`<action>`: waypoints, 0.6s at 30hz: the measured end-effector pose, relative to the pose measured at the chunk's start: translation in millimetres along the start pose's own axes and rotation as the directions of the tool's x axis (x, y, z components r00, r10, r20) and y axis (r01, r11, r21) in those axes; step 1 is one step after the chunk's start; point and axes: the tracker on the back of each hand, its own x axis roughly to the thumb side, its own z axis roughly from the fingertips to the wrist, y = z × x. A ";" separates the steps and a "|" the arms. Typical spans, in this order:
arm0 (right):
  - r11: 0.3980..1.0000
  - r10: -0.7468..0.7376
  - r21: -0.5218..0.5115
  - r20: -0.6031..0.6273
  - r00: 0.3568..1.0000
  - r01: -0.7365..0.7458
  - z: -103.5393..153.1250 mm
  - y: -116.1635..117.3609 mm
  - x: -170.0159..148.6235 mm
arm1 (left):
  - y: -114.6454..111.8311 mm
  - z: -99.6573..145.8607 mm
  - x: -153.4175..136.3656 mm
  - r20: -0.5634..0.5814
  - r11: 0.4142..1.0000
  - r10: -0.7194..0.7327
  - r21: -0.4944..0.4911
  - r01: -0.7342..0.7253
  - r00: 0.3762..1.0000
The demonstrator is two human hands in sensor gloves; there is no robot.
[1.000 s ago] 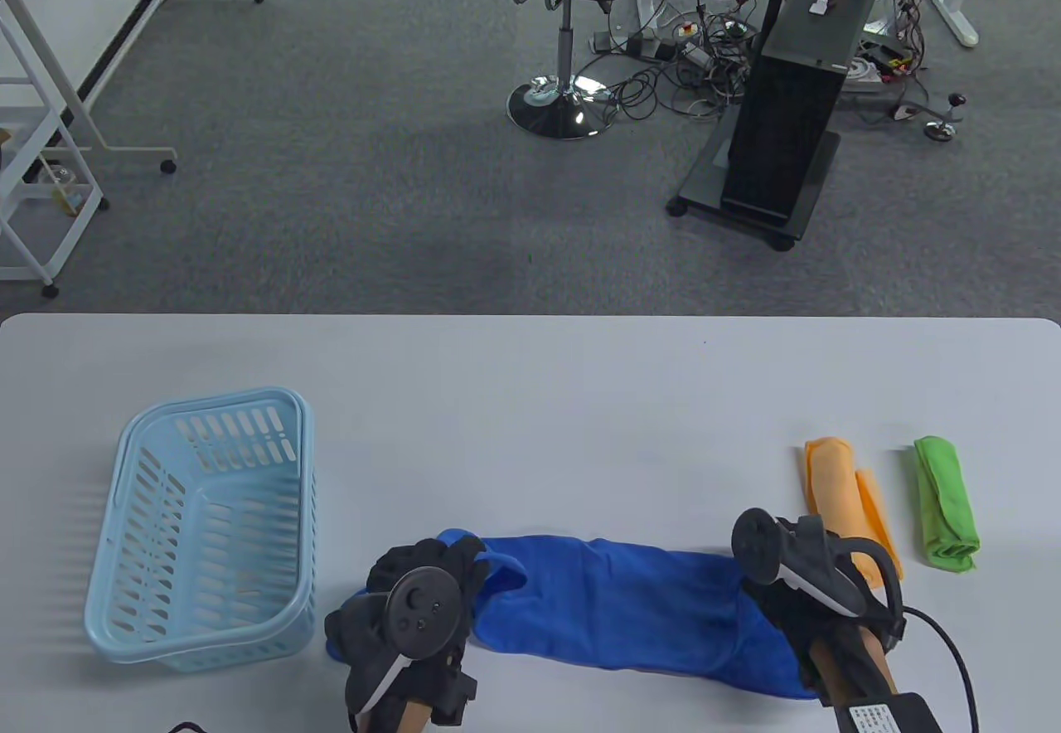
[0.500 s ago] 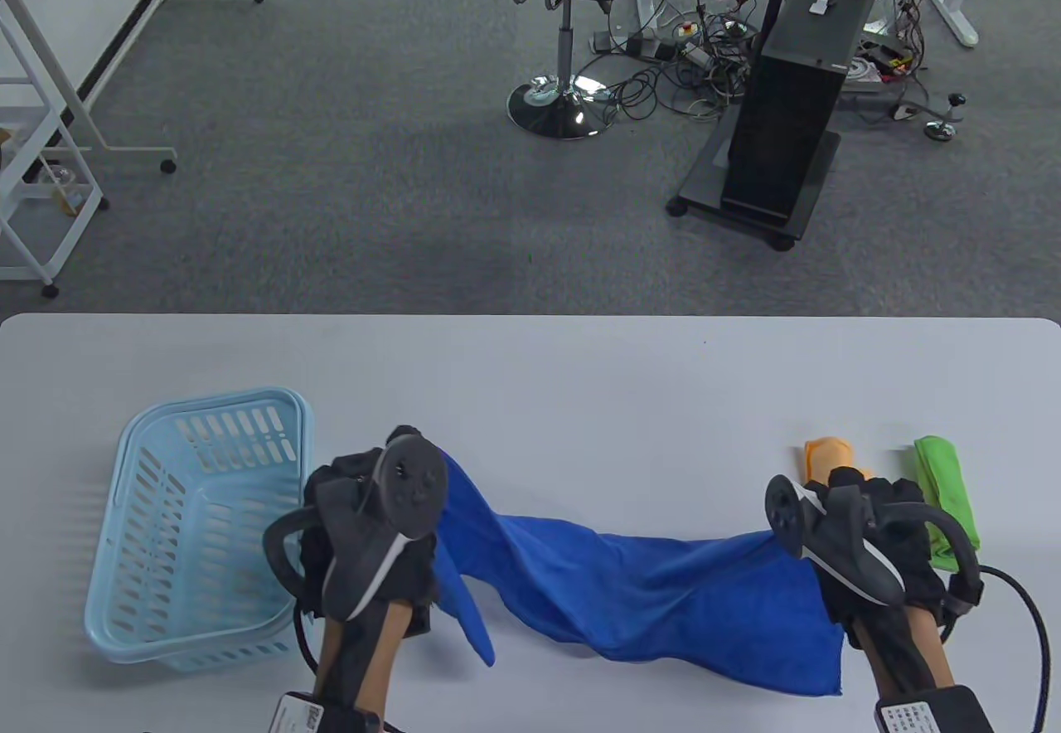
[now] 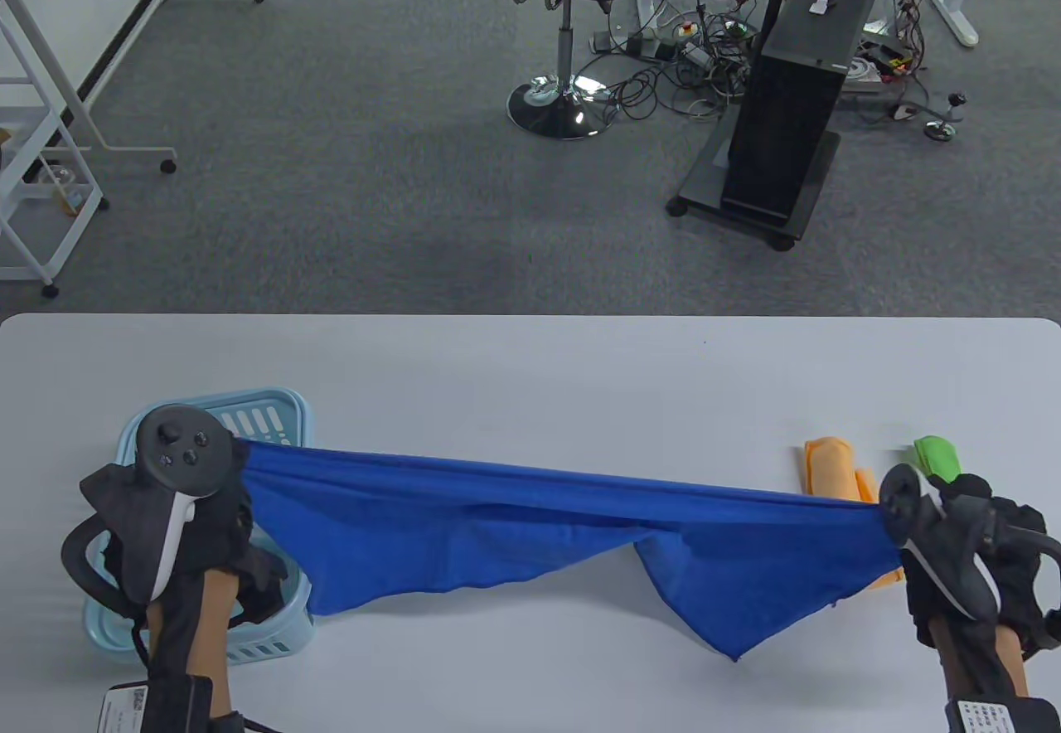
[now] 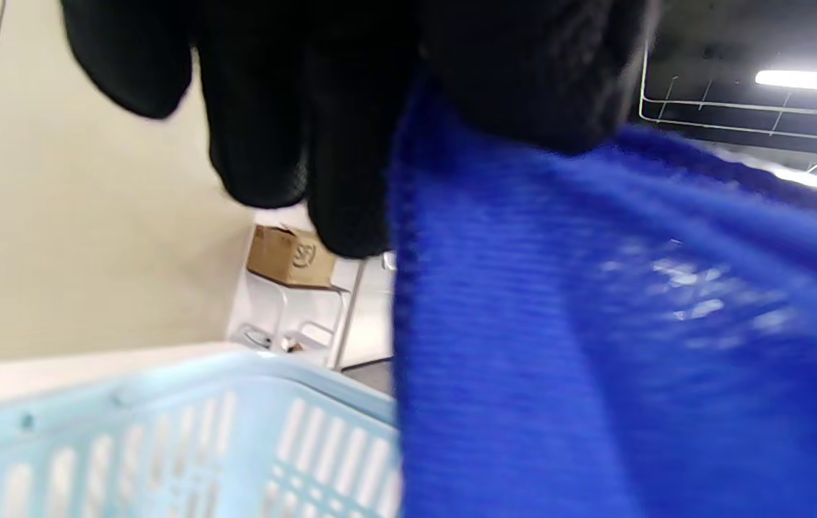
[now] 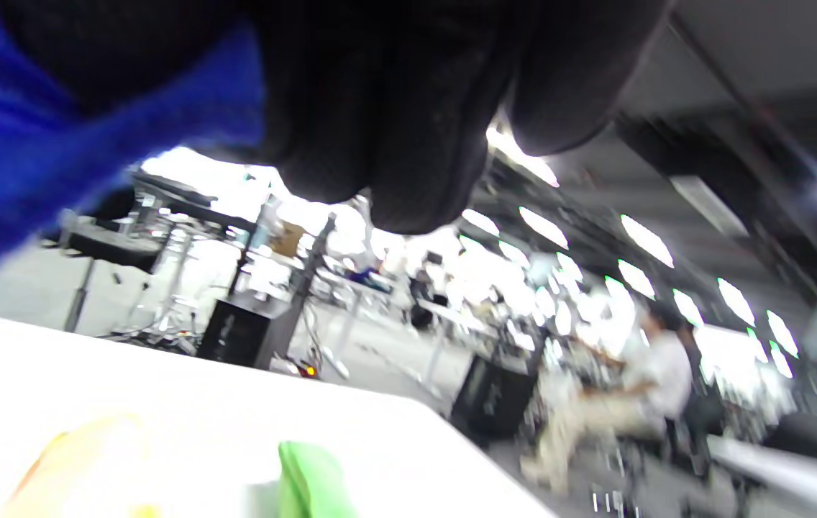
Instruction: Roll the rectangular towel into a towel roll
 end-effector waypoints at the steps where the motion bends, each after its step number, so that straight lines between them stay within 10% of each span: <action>1: 0.997 -0.075 0.004 -0.046 0.996 0.075 -0.7 0.6 -7.4 | -0.8 -2.1 -4.9 -0.009 1.000 0.015 0.011 -0.015 1.000; 7: 0.988 -0.130 0.076 -0.073 0.989 0.136 0.8 -9.0 -1.4 | -11.9 3.8 10.6 0.050 1.000 0.004 0.003 -0.004 0.999; 14: 0.912 -0.393 0.089 -0.093 0.915 0.401 4.0 -29.2 15.1 | -18.7 14.1 51.1 0.125 0.922 0.316 -0.272 -0.274 0.940; 18: 0.825 -0.552 0.069 -0.121 0.825 0.562 5.4 -29.6 23.6 | -44.6 21.6 67.3 -0.085 0.436 0.841 -0.477 -0.763 0.534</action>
